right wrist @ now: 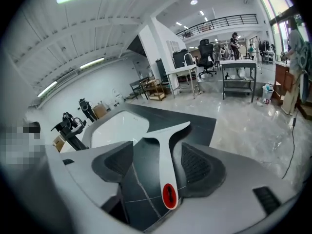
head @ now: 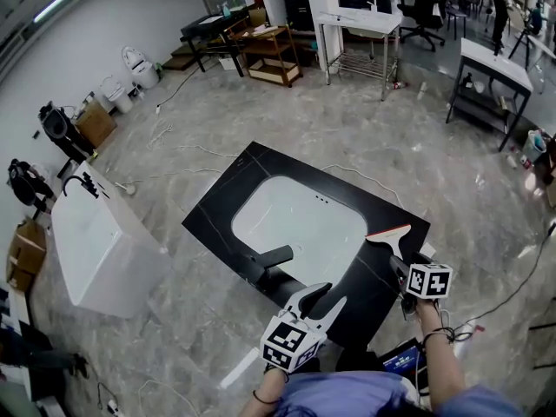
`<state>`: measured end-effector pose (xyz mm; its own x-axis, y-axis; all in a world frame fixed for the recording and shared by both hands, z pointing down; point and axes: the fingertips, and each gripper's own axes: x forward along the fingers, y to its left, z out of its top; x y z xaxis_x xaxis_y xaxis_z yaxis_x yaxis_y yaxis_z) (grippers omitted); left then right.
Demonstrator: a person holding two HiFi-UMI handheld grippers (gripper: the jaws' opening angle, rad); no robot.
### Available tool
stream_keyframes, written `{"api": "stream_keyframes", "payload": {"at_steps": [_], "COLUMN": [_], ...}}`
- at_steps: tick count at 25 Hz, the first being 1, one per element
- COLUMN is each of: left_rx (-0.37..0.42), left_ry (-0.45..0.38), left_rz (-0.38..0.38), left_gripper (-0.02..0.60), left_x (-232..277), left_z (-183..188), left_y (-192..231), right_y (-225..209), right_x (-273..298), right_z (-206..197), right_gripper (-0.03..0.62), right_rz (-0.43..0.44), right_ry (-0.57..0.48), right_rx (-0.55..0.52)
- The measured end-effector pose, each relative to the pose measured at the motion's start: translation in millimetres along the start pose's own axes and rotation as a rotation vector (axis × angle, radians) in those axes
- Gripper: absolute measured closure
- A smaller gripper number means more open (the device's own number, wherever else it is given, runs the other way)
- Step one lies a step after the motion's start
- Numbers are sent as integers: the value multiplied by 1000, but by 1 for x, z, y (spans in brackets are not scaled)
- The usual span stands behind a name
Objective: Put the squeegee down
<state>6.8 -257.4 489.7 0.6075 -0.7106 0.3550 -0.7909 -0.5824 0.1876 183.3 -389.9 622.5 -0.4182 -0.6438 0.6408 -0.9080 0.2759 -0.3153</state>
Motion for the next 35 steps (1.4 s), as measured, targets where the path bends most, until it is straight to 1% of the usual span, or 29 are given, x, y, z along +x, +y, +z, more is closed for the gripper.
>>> {"api": "stream_keyframes", "payload": {"at_steps": [5, 12, 14, 17, 20, 23, 27, 35], "left_rx": [3, 7, 11, 26, 37, 52, 70, 112], "left_ry": [-2, -14, -17, -19, -21, -22, -20, -6], "left_rz": [-20, -45, -55, -72, -92, -111, -138, -242], "left_gripper": [422, 421, 422, 422, 422, 422, 421, 422], "left_x": [-10, -28, -32, -40, -52, -63, -80, -114], "left_z": [-2, -6, -7, -9, -9, -10, -16, -33], "left_y": [-1, 4, 5, 8, 8, 9, 11, 5], "right_y": [27, 81, 96, 115, 138, 158, 179, 213], "right_x": [-27, -68, -77, -86, -95, -107, -122, -147], "right_z": [7, 14, 15, 22, 25, 19, 5, -39], "right_gripper": [281, 286, 301, 347, 365, 393, 405, 436], "right_rz": [56, 127, 136, 133, 149, 164, 166, 136], "right_ry": [-59, -140, -174, -234, -273, -301, -320, -356], "right_rx": [26, 55, 71, 114, 153, 177, 199, 263]}}
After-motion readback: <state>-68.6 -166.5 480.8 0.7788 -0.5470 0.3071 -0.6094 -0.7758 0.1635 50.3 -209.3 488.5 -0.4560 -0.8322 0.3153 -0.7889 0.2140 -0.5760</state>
